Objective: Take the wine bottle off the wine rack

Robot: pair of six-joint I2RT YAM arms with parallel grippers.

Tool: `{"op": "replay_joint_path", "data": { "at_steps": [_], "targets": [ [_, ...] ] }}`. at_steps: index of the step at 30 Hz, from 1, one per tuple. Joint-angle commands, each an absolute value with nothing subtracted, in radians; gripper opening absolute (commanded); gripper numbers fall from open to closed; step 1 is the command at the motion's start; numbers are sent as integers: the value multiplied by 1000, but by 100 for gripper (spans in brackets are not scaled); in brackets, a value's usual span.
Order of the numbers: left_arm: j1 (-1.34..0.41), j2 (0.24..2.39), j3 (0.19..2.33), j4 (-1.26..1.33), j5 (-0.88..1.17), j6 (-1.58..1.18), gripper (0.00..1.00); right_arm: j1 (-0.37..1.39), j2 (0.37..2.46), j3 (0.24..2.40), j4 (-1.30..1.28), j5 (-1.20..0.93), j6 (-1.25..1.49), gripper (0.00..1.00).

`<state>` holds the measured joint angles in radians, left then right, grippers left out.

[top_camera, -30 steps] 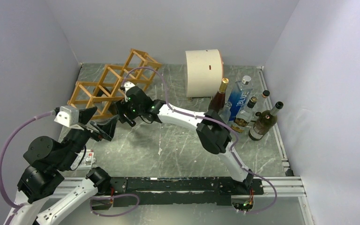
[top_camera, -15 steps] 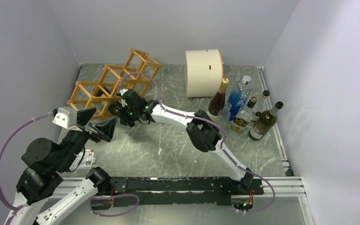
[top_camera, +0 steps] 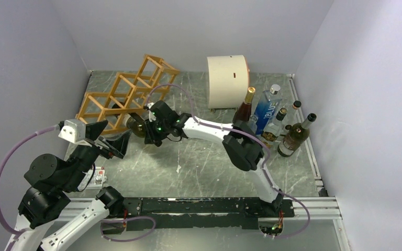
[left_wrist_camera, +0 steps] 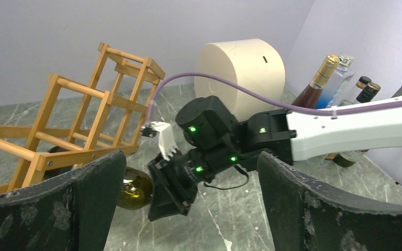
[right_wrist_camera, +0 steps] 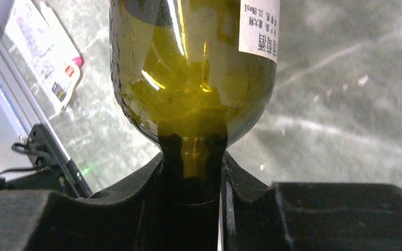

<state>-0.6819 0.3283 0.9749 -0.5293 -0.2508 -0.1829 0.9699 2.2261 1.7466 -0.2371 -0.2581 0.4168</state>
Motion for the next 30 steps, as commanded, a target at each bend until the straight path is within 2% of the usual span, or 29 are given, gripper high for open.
{"op": "replay_joint_path", "data": {
  "at_steps": [1,7,16,21,24,27,30],
  "targets": [
    [-685,338,982,-528,-241,-195,99,968,2034,1633,-80,-287,445,0],
    [-685,369,968,-520,-225,-193,99,968,1830,1444,-98,-285,425,0],
    [-685,479,896,-446,-89,-106,99,964,1622,1391,-459,-234,196,0],
    [-685,586,855,-395,62,-5,99,957,1509,1308,-581,-210,129,0],
    [-685,643,821,-348,224,85,99,944,1446,1264,-631,-221,112,0],
    [-685,695,787,-332,420,198,99,920,1391,1233,-663,-279,97,0],
    [-690,735,760,-332,526,329,99,901,1359,1219,-703,-346,76,0]
  ]
}}
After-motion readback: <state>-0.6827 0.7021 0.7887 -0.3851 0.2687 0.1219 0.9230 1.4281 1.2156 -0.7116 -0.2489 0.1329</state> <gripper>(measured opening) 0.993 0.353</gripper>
